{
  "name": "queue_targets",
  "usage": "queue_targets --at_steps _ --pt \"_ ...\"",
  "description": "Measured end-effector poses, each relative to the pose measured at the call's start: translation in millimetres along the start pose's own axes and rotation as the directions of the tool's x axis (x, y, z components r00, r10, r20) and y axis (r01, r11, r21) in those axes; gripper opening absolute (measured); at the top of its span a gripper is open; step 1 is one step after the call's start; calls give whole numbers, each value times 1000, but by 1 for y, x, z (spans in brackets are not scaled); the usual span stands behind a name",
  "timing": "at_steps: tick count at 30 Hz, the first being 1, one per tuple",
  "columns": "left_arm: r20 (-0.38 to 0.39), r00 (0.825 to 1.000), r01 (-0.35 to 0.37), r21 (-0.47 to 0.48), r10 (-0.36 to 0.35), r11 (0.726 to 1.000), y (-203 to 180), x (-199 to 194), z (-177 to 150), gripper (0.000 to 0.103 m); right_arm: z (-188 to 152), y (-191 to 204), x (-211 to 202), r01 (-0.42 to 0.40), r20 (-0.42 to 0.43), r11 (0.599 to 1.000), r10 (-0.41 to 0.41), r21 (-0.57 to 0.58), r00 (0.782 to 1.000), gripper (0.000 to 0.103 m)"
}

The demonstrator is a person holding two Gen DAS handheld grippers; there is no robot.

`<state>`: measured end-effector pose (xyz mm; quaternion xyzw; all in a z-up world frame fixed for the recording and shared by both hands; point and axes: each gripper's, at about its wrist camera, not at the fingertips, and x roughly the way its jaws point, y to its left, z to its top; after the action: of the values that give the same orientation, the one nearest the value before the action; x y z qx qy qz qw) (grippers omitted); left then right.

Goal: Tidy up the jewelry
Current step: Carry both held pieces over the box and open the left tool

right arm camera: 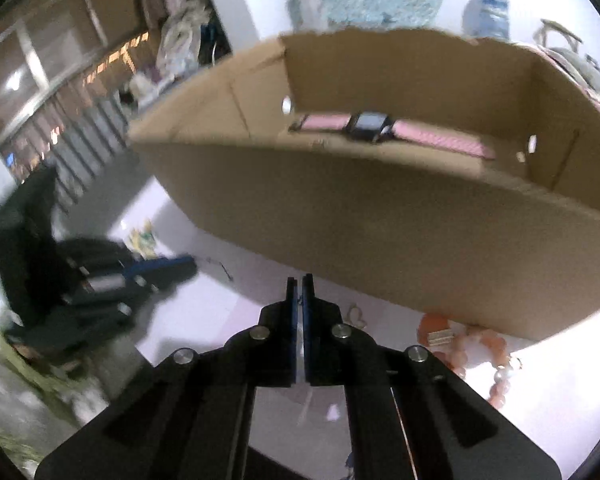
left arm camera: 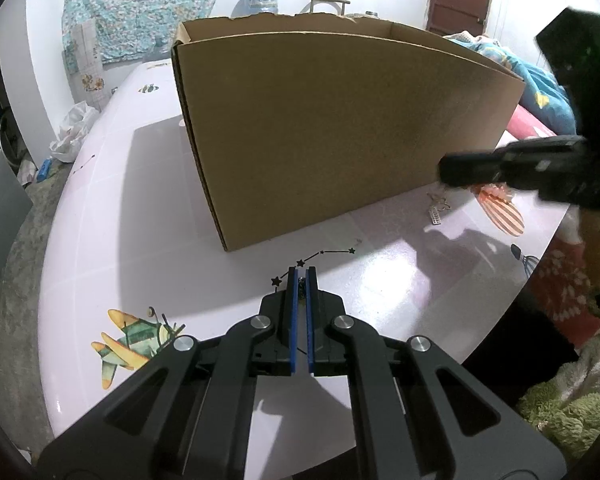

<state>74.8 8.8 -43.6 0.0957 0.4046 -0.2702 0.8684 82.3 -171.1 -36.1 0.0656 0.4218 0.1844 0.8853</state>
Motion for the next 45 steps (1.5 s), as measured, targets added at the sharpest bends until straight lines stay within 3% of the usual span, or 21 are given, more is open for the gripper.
queue_targets --at_steps 13,18,19,21,22,28,33,36,45 --pt "37 999 10 -15 -10 1000 -2 -20 1 3 17 0 -58 -42 165 998 33 50 986 1" --pt "42 999 3 -6 -3 1000 -6 -25 2 3 10 2 -42 -29 86 999 26 40 996 4" --pt "38 999 1 -5 -1 1000 -7 -24 1 3 7 3 -37 -18 65 999 15 35 998 6" --pt "30 1000 -1 -7 2 1000 -8 -21 0 3 -2 7 -24 13 27 1000 -14 15 1000 24" --pt "26 1000 0 -9 0 1000 -9 -20 -1 3 -7 8 -16 42 12 999 -42 3 999 25" --pt "16 1000 2 2 -2 1000 -12 -16 -2 3 -17 8 18 113 -38 993 -114 -25 993 24" --pt "14 1000 1 -1 -1 1000 -12 -14 -2 3 -20 13 30 150 -52 986 -154 -70 987 9" --pt "11 1000 0 -6 0 1000 -11 -12 -2 3 -23 16 32 164 -45 983 -169 -87 985 5" --pt "5 1000 -2 -16 2 1000 -7 -11 -5 3 -24 7 15 118 -5 992 -118 -41 993 3"
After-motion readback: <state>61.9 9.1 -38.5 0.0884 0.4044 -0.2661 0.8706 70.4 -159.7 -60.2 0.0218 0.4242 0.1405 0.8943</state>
